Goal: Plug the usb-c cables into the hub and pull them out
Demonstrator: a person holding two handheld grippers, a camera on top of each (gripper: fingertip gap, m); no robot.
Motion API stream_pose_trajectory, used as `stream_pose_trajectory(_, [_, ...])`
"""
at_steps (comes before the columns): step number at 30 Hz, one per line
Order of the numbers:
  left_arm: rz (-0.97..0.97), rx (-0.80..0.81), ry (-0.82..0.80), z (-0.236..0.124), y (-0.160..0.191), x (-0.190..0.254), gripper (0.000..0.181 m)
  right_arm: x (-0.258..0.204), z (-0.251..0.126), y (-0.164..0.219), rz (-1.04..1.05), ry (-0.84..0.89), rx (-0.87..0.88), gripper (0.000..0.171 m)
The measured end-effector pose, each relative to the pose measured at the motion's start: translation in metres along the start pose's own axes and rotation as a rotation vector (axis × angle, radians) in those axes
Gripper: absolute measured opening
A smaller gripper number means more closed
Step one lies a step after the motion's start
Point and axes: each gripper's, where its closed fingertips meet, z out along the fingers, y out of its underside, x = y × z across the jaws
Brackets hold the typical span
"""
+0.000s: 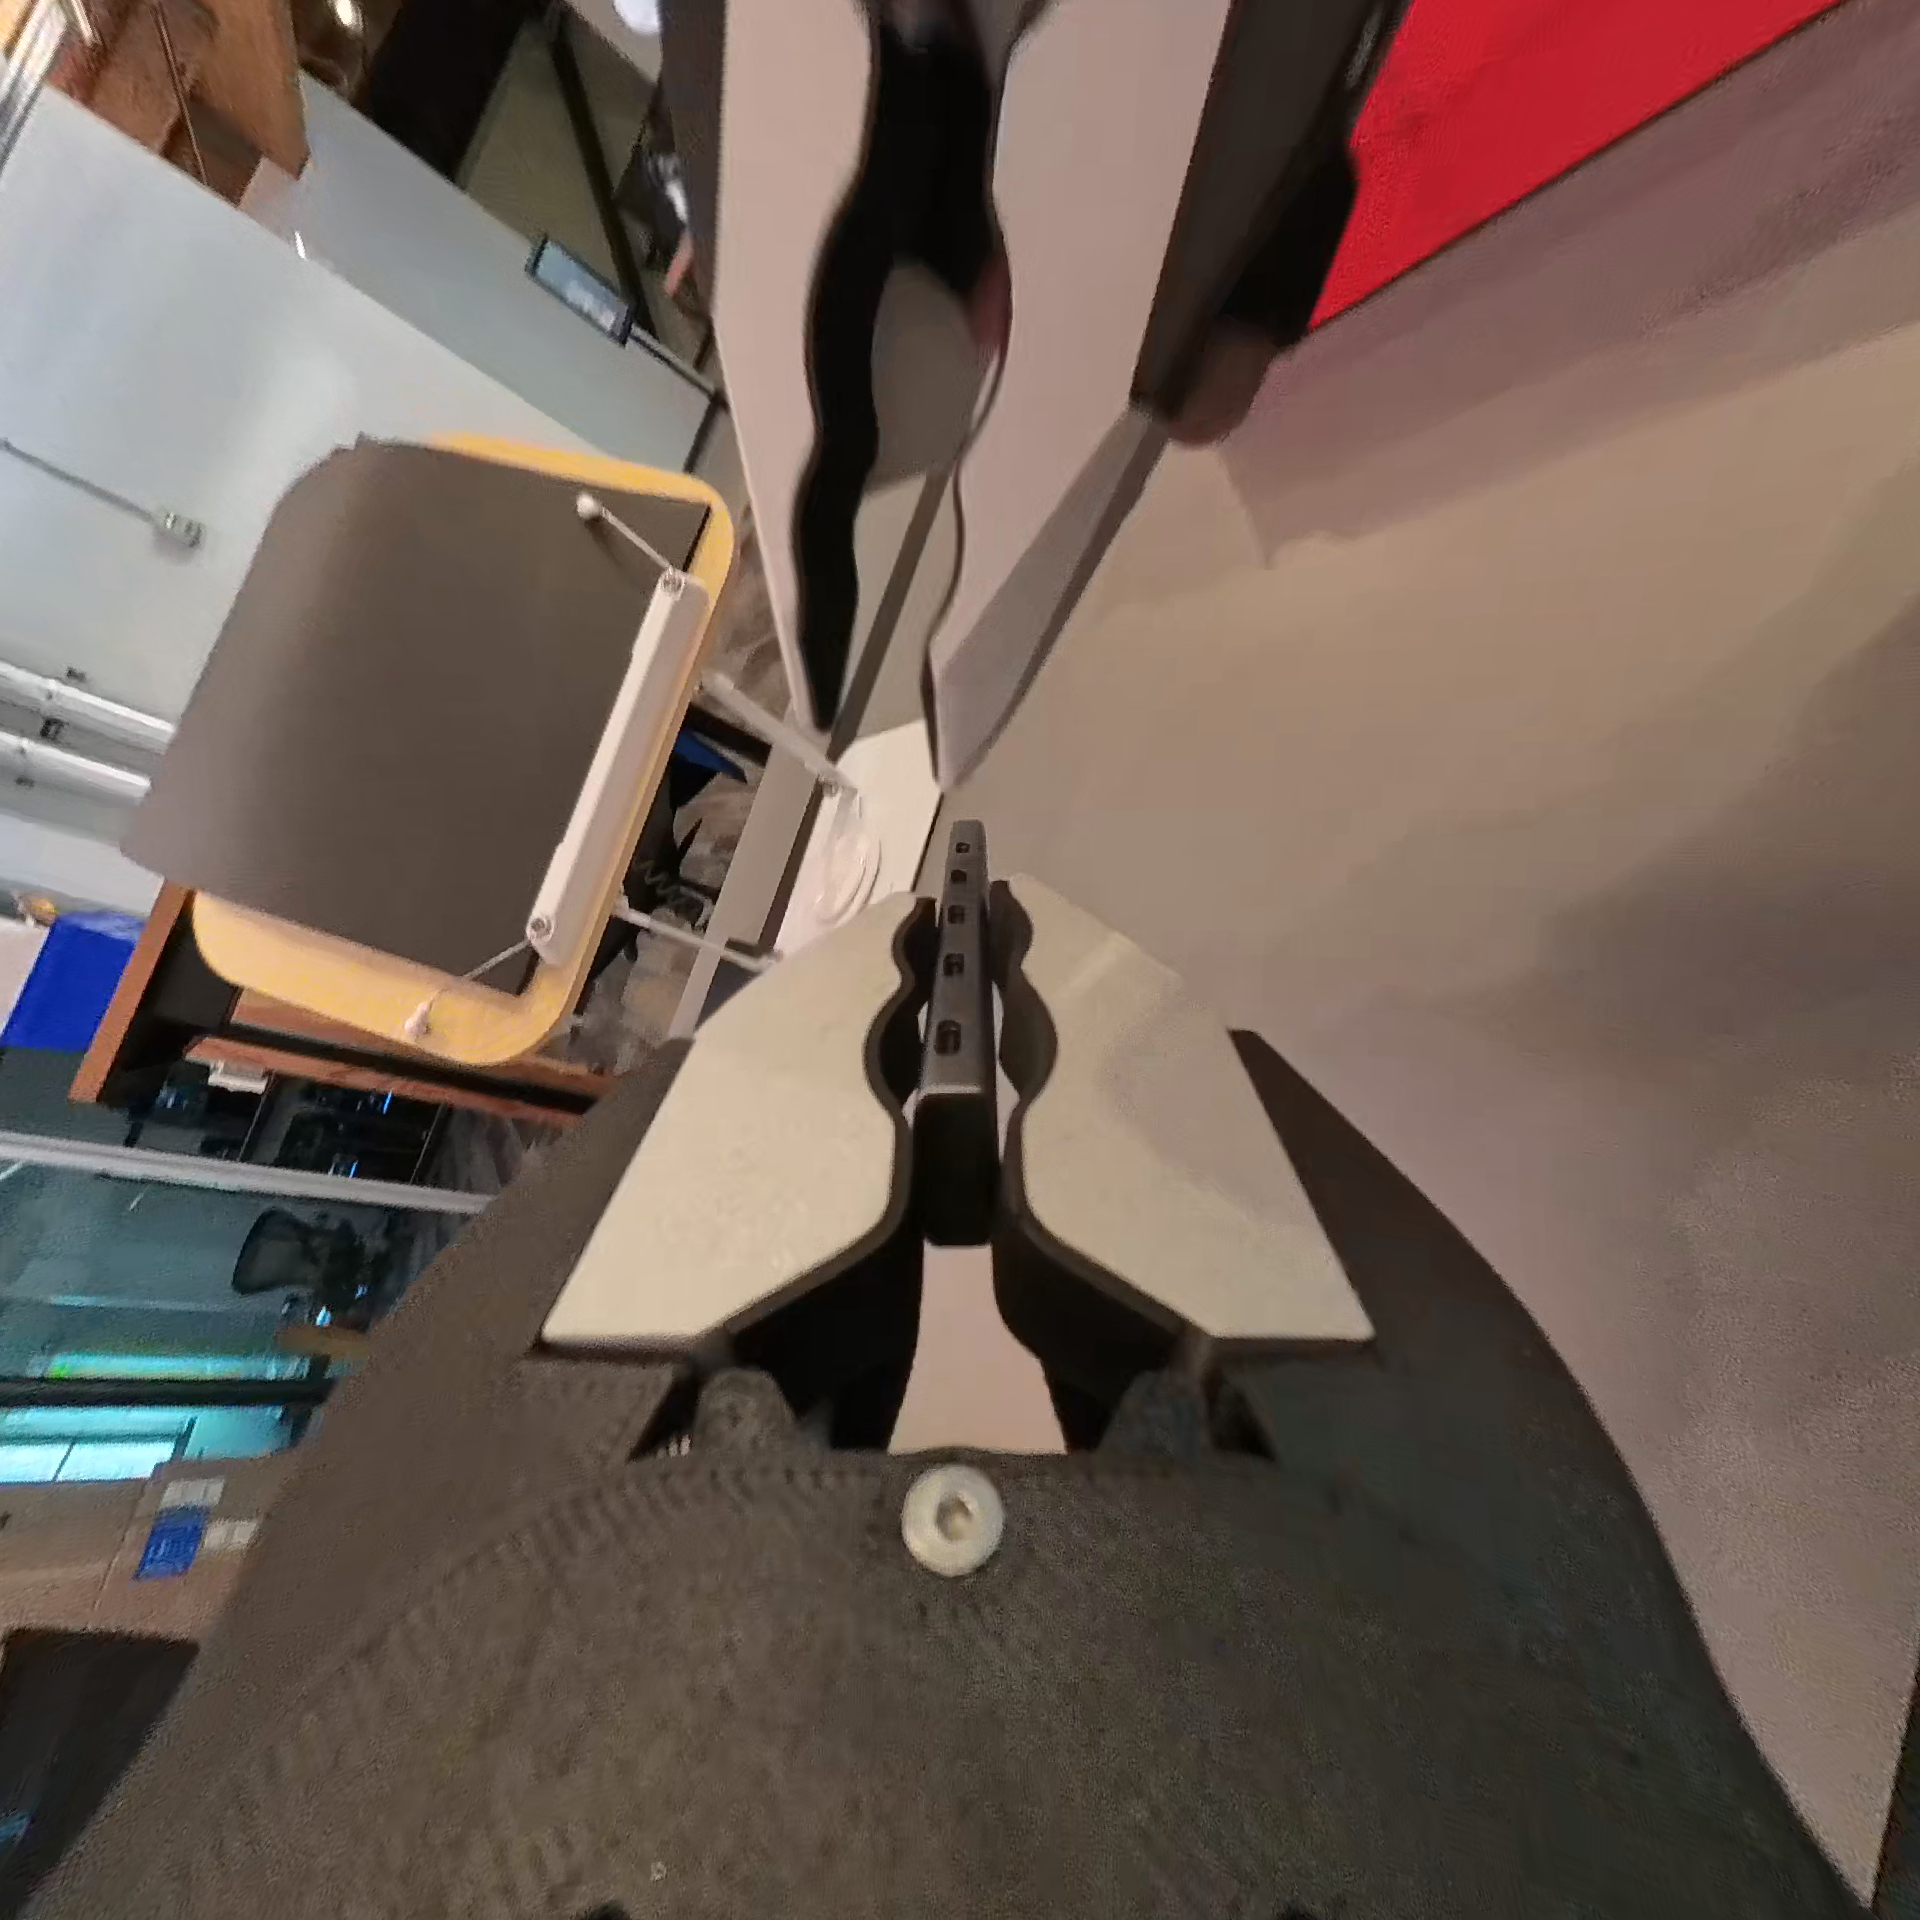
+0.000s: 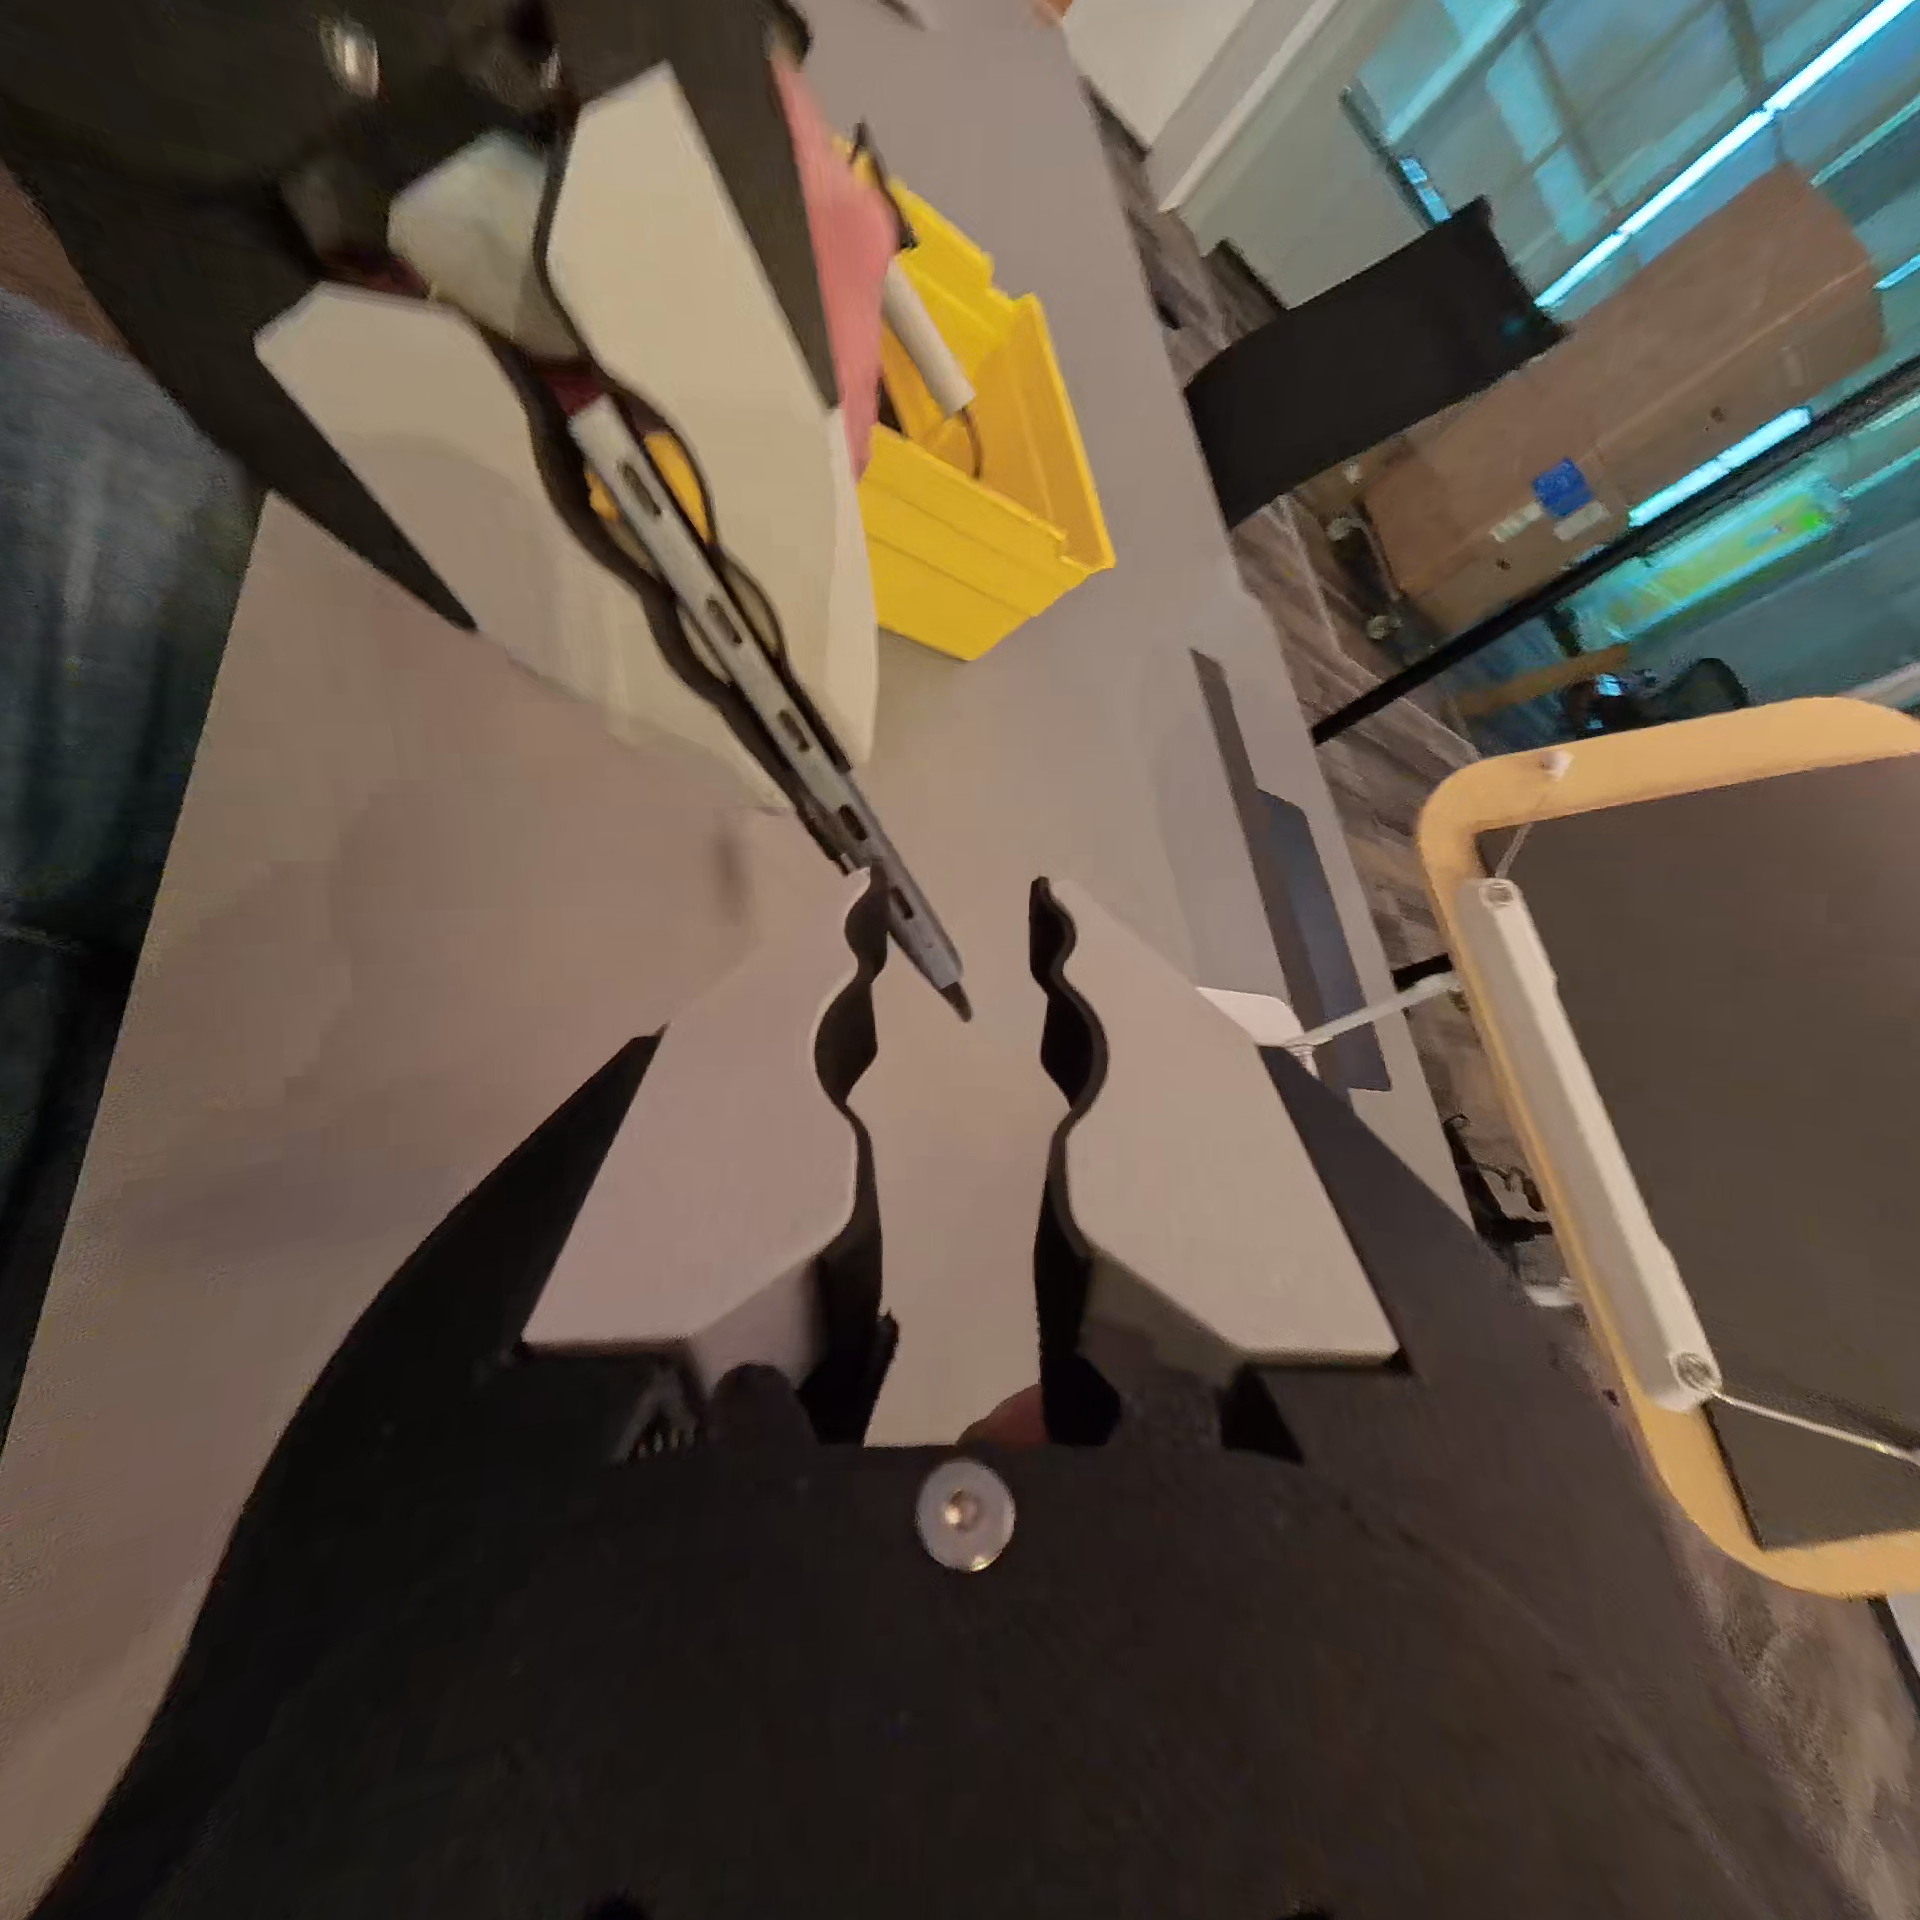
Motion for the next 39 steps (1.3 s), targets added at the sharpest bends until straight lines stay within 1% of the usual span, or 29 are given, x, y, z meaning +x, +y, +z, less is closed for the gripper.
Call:
stream_pose_trajectory(2, [0.002,0.016,0.004,-0.001,-0.007,0.002,0.01,-0.006,0.003,0.013,-0.063,-0.034,-0.057,0.03])
stream_pose_trajectory(4, [0.022,0.009,-0.004,-0.002,-0.008,0.002,0.01,0.009,-0.008,0.027,-0.074,0.039,-0.126,0.028])
stream_pose_trajectory(8, [-0.028,0.031,0.011,-0.002,-0.008,0.001,0.01,0.031,-0.051,0.038,0.054,0.057,-0.067,0.029])
stream_pose_trajectory(10, [-0.019,0.027,0.016,0.001,-0.008,0.003,0.01,0.047,-0.074,0.059,0.04,0.134,-0.158,0.031])
stream_pose_trajectory(12, [0.001,0.02,0.02,0.003,-0.008,0.006,0.01,0.073,-0.108,0.101,0.097,0.238,-0.307,0.028])
stream_pose_trajectory(13, [0.001,0.019,0.022,0.002,-0.007,0.007,0.01,0.081,-0.127,0.129,0.157,0.252,-0.381,0.028])
stream_pose_trajectory(15, [-0.009,0.015,0.032,0.003,-0.006,0.009,0.01,0.081,-0.163,0.197,0.322,0.198,-0.573,0.032])
stream_pose_trajectory(16, [-0.01,0.012,0.035,0.003,-0.005,0.01,0.01,0.077,-0.177,0.227,0.384,0.166,-0.651,0.032])
stream_pose_trajectory(17, [-0.009,0.009,0.038,0.004,-0.005,0.011,0.01,0.075,-0.186,0.253,0.429,0.145,-0.692,0.031])
stream_pose_trajectory(20, [-0.009,0.004,0.052,0.007,-0.004,0.015,0.01,0.053,-0.185,0.307,0.57,0.024,-0.745,0.035])
stream_pose_trajectory(22, [-0.007,-0.001,0.06,0.008,-0.003,0.017,0.01,0.04,-0.176,0.335,0.589,-0.03,-0.812,0.035])
stream_pose_trajectory(23, [-0.006,-0.004,0.063,0.009,-0.003,0.018,0.01,0.036,-0.171,0.344,0.599,-0.049,-0.839,0.032])
stream_pose_trajectory(24, [-0.006,-0.006,0.066,0.009,-0.002,0.019,0.01,0.037,-0.17,0.349,0.601,-0.05,-0.868,0.035])
stream_pose_trajectory(26, [-0.009,-0.012,0.071,0.01,0.0,0.021,0.01,0.045,-0.166,0.351,0.581,-0.037,-0.87,0.024])
stream_pose_trajectory(27, [-0.009,-0.014,0.073,0.01,0.001,0.022,0.01,0.046,-0.164,0.353,0.59,-0.049,-0.878,0.023])
stream_pose_trajectory(29, [-0.008,-0.015,0.079,0.011,0.002,0.023,0.01,0.05,-0.161,0.357,0.561,-0.068,-0.905,0.028])
stream_pose_trajectory(32, [-0.005,-0.019,0.082,0.011,0.004,0.024,0.01,0.054,-0.159,0.355,0.537,-0.103,-0.948,0.029])
stream_pose_trajectory(34, [-0.006,-0.02,0.084,0.01,0.005,0.024,0.01,0.061,-0.152,0.358,0.522,-0.1,-0.957,0.036])
stream_pose_trajectory(36, [-0.003,-0.024,0.086,0.01,0.006,0.024,0.01,0.07,-0.147,0.369,0.509,-0.078,-1.0,0.044])
stream_pose_trajectory(39, [0.001,-0.026,0.088,0.009,0.007,0.024,0.01,0.071,-0.138,0.384,0.55,-0.1,-1.007,0.039])
